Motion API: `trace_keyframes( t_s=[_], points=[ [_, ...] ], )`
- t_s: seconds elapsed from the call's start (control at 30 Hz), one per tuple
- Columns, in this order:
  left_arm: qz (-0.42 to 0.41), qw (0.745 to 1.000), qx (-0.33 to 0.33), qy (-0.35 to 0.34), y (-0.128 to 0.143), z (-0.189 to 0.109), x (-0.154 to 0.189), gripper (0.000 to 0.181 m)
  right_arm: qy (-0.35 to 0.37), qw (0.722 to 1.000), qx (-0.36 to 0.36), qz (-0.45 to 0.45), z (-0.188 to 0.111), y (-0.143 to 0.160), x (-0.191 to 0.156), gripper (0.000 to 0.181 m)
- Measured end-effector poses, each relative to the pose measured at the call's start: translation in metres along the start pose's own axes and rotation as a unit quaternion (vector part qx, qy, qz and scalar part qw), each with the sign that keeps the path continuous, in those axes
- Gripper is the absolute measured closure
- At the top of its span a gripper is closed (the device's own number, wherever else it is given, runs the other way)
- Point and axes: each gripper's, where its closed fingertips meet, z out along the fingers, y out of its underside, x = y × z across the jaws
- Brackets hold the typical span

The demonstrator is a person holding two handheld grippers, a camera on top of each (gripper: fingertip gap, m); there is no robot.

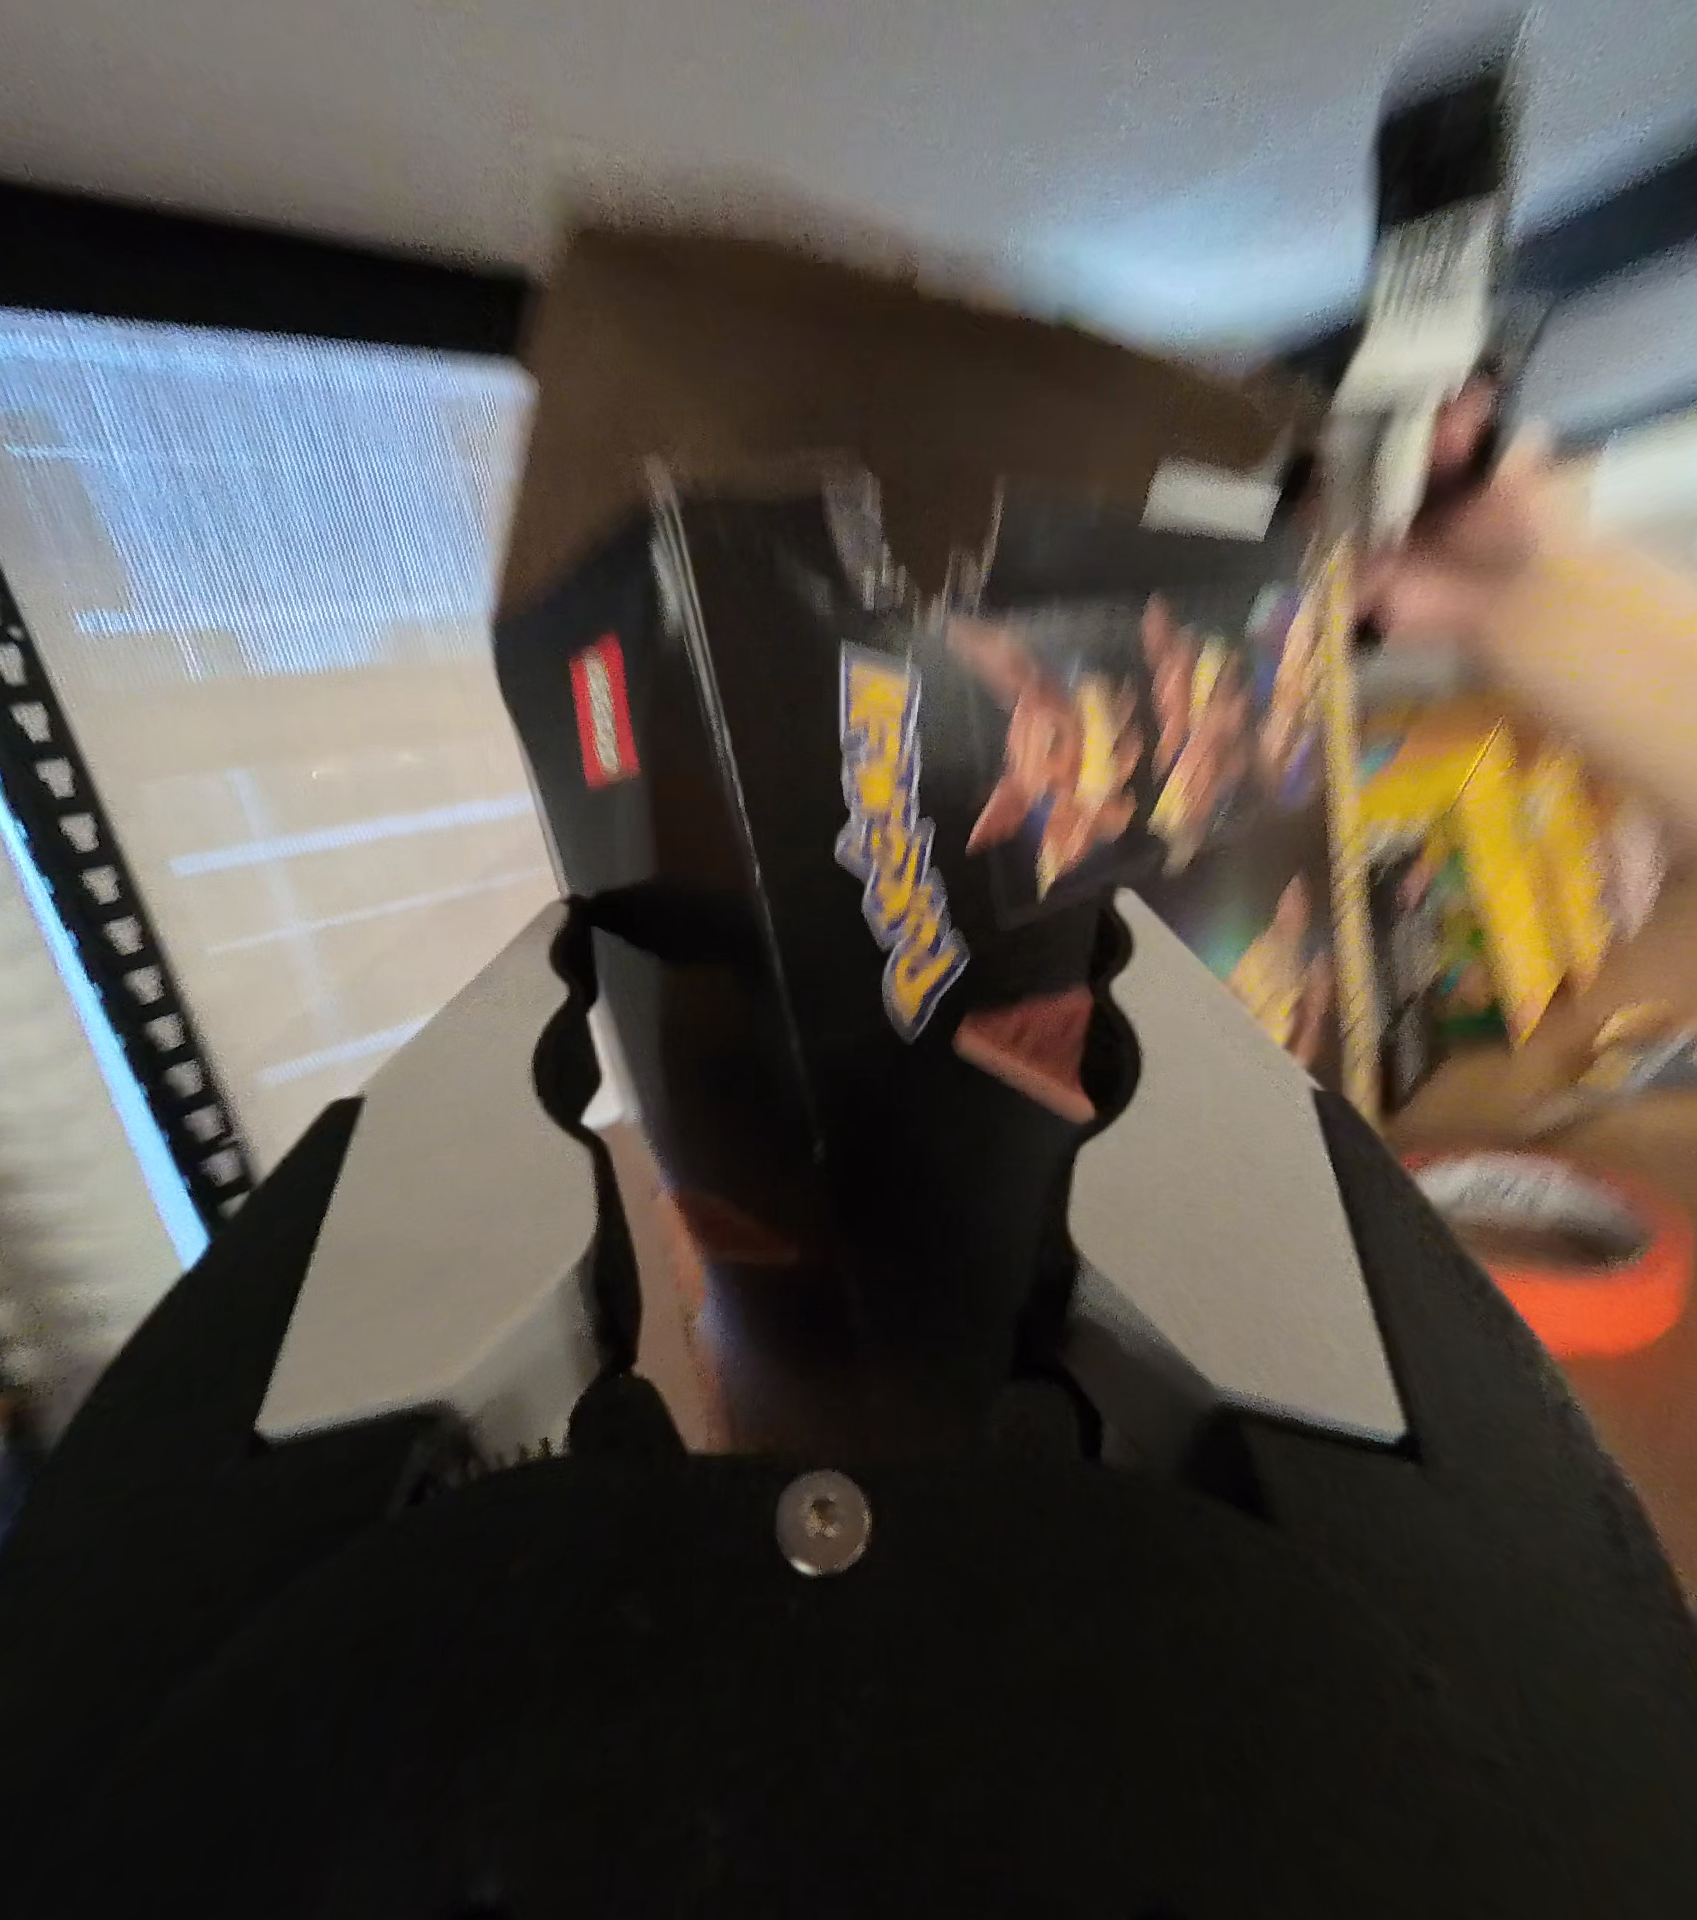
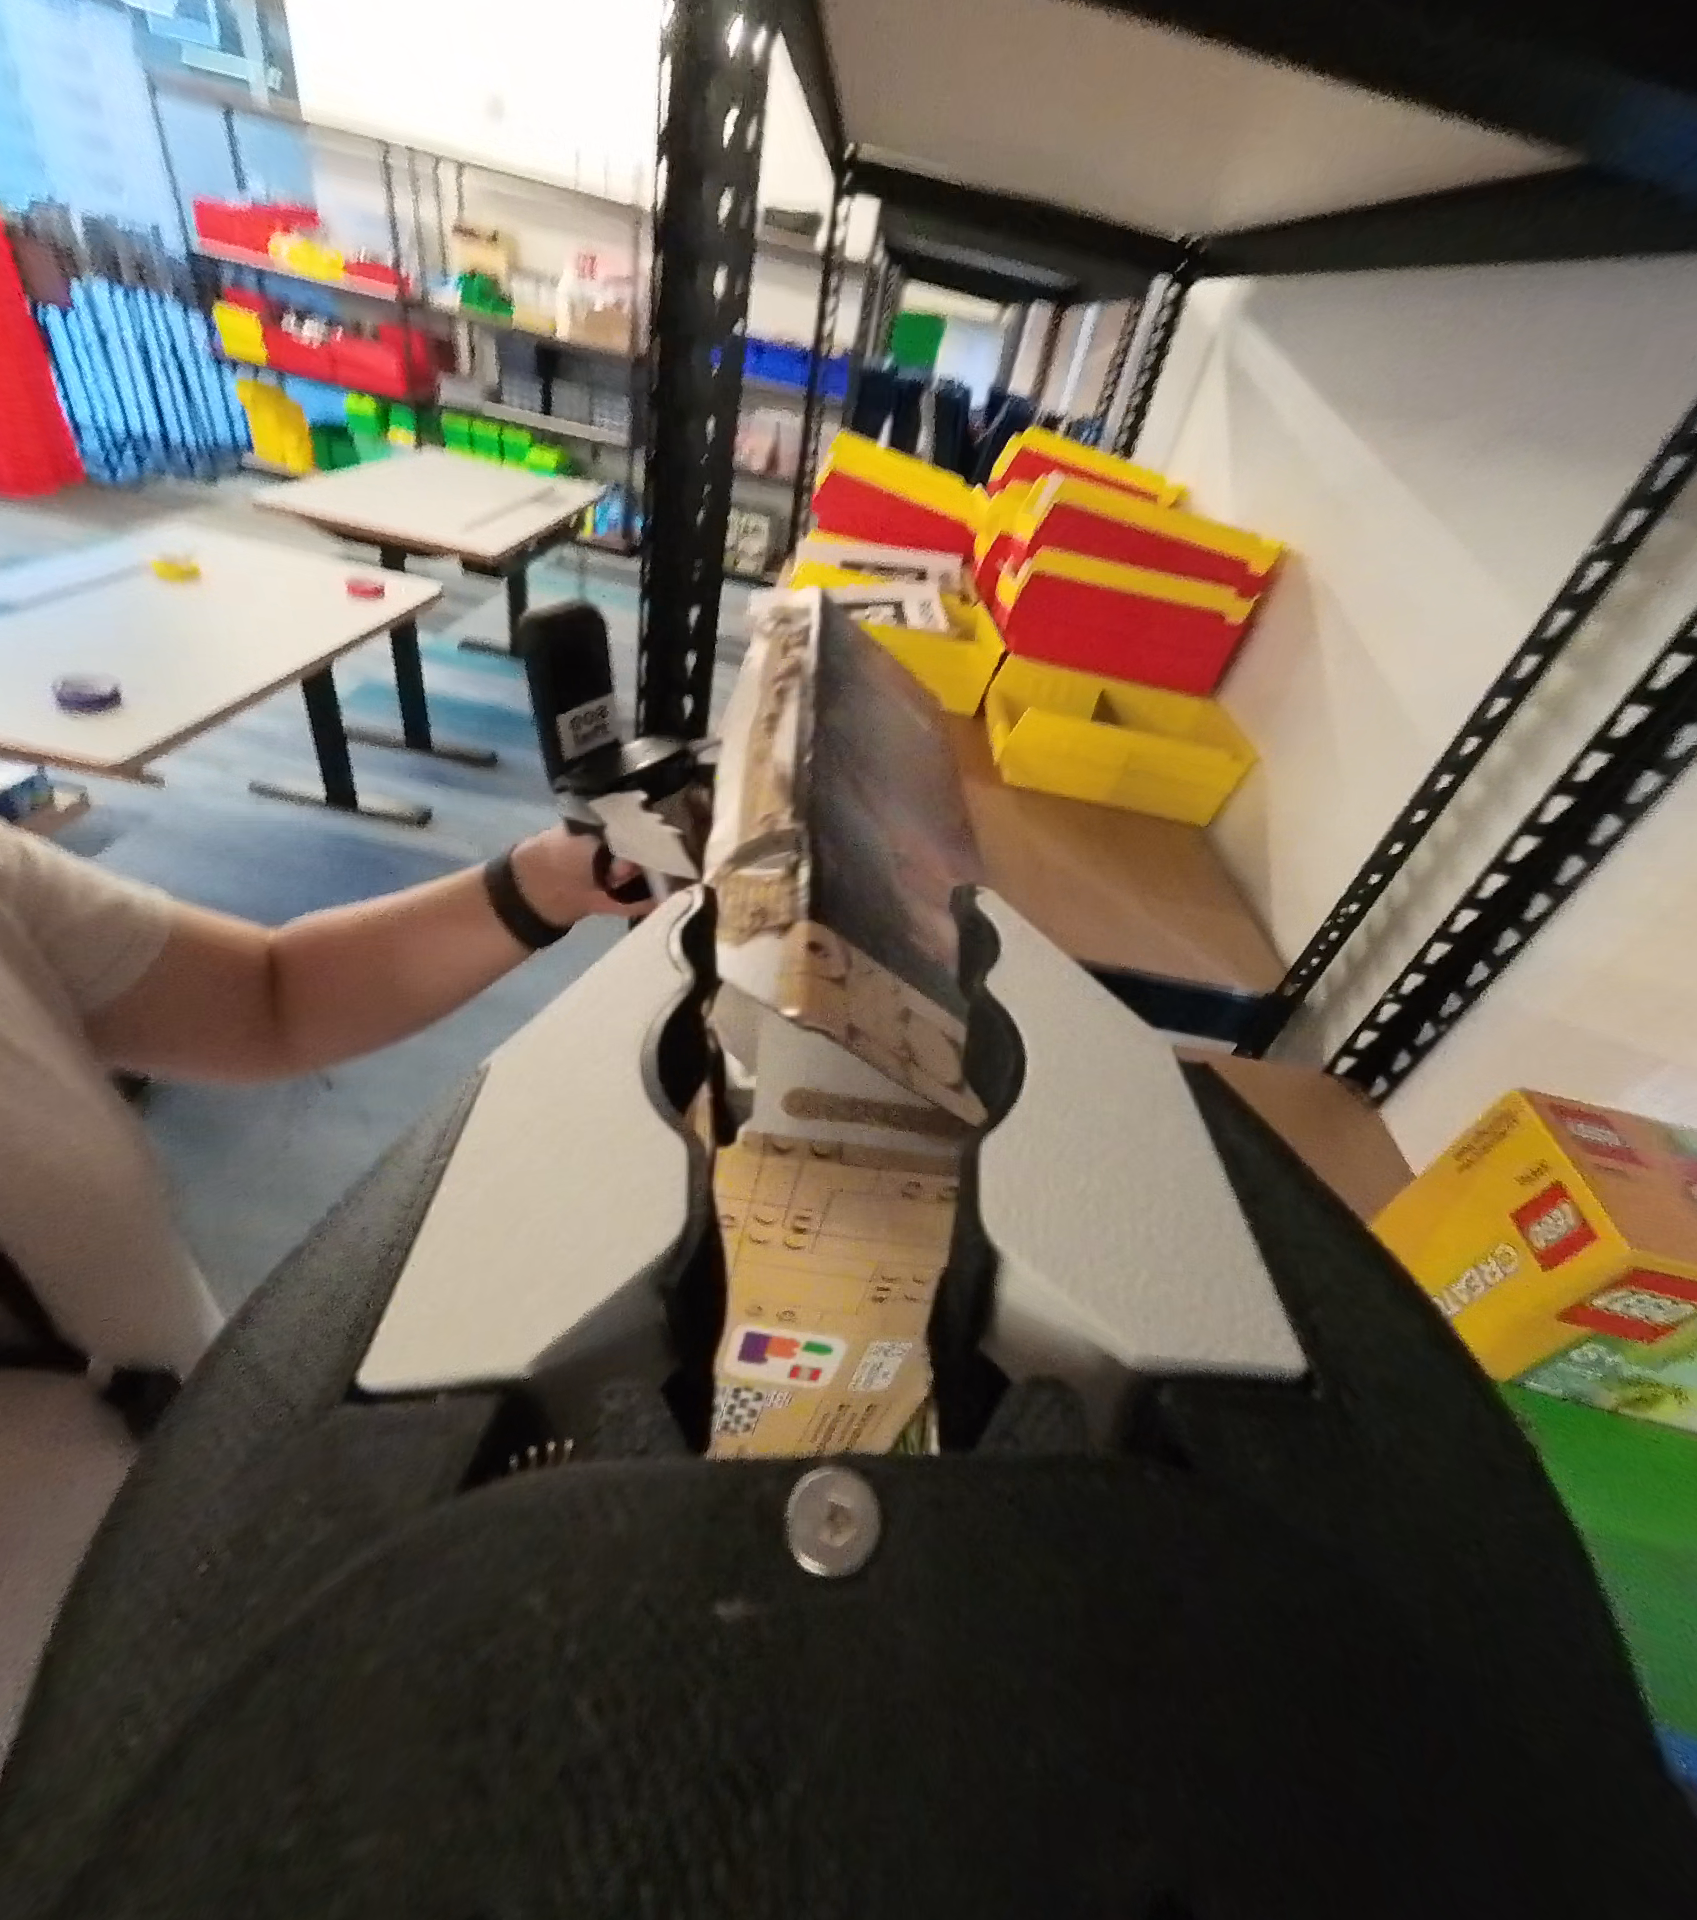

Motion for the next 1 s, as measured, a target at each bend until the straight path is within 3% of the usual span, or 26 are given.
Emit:
trace_keyframes(
  t_s=[0.13, 0.27, 0.4, 0.63, 0.77, 1.0],
  points=[
    [-0.042, 0.997, 0.064, -0.003, -0.043, -0.010, 0.008, 0.094, 0.005, 0.999, 0.029, 0.042, -0.011, -0.002, 0.007, 0.138],
    [-0.034, 0.995, 0.079, -0.046, -0.082, -0.003, -0.004, 0.095, -0.003, 0.997, 0.017, 0.077, -0.005, 0.005, 0.007, 0.138],
    [-0.057, 0.993, 0.096, -0.026, -0.110, 0.011, -0.015, 0.099, 0.004, 0.998, -0.017, 0.054, 0.007, 0.017, 0.001, 0.137],
    [0.049, 0.998, 0.023, 0.030, -0.087, 0.031, -0.015, 0.125, 0.024, 0.998, -0.040, -0.034, 0.005, 0.014, -0.013, 0.137],
    [0.105, 0.994, 0.007, 0.018, -0.088, 0.030, -0.013, 0.130, 0.044, 0.993, -0.095, -0.049, 0.013, 0.016, -0.012, 0.137],
    [0.115, 0.992, -0.043, 0.036, -0.081, 0.030, -0.005, 0.141, 0.052, 0.973, -0.213, -0.071, 0.034, 0.001, -0.014, 0.148]
  ],
)
